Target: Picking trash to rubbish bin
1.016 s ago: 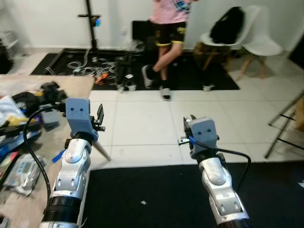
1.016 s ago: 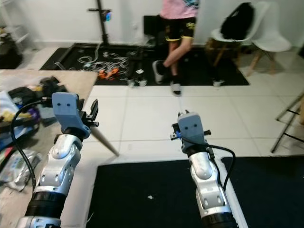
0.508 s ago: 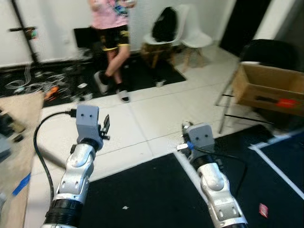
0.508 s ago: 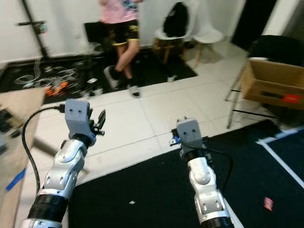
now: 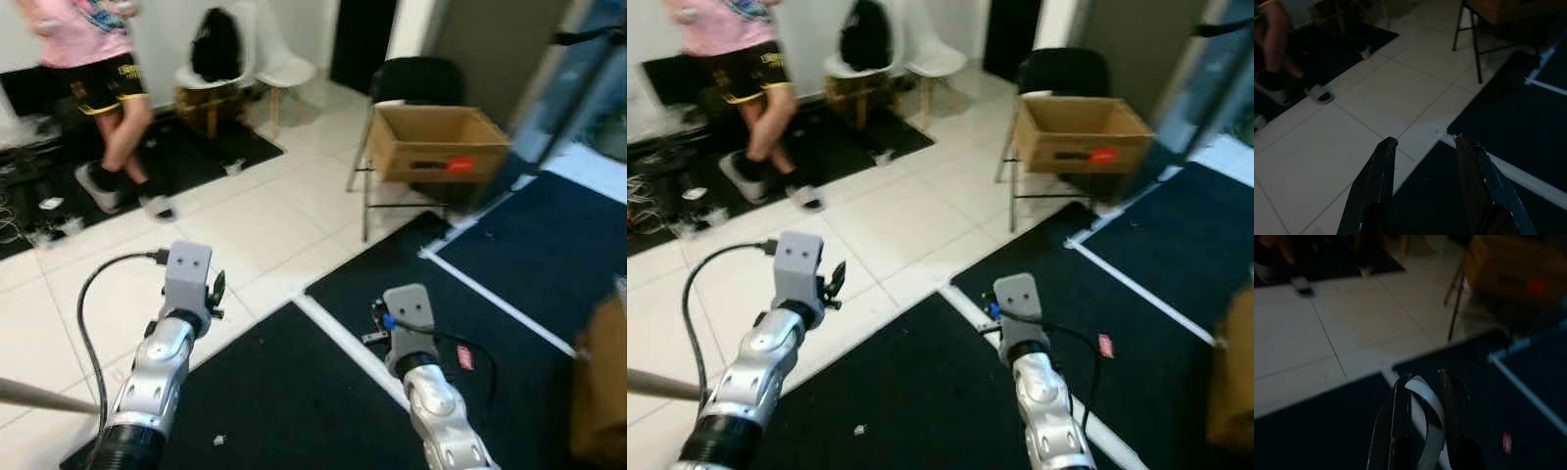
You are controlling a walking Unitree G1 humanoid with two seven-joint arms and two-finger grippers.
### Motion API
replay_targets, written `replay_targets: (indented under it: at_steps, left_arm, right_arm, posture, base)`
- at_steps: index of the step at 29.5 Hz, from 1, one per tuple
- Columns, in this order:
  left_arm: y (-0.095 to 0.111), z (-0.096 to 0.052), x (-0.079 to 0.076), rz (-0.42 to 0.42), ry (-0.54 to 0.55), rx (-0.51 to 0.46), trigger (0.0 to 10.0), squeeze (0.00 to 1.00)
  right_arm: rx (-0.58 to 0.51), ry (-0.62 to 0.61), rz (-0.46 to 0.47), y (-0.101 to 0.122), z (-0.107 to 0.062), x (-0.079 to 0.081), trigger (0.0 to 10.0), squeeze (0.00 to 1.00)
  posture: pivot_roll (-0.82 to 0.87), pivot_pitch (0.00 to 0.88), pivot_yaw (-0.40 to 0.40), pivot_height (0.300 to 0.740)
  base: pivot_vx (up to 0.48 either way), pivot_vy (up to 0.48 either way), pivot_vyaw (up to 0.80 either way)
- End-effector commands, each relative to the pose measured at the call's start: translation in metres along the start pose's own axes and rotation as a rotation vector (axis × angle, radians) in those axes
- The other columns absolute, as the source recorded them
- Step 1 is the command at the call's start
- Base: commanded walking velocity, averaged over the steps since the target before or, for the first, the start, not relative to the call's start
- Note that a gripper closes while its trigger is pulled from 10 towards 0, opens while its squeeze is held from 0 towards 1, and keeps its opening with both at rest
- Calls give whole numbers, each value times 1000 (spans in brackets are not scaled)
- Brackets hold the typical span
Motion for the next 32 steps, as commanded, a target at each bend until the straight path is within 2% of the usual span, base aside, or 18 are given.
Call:
replay_targets:
  at_steps: [1,3,6,14,24,32]
  left_arm:
    - [-8,-1,-3,1,-14,28,10000,0]
    - [-10,-1,-4,-10,-20,31,10000,0]
    - [-27,-4,-1,-7,-24,76,10000,0]
    - [-50,-10,0,-9,-28,150,10000,0]
    - [-50,-11,-2,-53,-30,140,10000,0]
    - [-44,-5,-9,-39,-49,126,10000,0]
  right_arm:
    - [46,-23,7,-10,-3,-6,10000,0]
    - [54,-27,9,-13,-3,-7,10000,0]
    - [82,-36,21,-21,-3,-9,10000,0]
    - [150,-5,53,-35,-3,-6,10000,0]
    - [153,-17,54,-35,-1,-7,10000,0]
    - [153,0,55,-36,1,-3,10000,0]
  posture:
    - [-30,79,29,740]
    - [-30,79,30,740]
    - [-29,83,30,740]
    - [-30,90,33,740]
    - [-29,95,32,740]
    - [-27,94,33,740]
  base:
    - [0,0,-800]
    - [0,0,-800]
    - [0,0,-800]
    - [0,0,0]
    - [0,0,0]
    - [345,0,0]
Point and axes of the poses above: a point about 5 cm out from each wrist's last joint towards the gripper, its own z axis pointing out of the wrist towards the gripper, its own y axis along the axis of the wrist's last joint, x = y × z, the point moved 1 cm from there along z, pointing out of the wrist towards the gripper, and after that the axes turned 6 degrees about z, right-handed, at the moved point
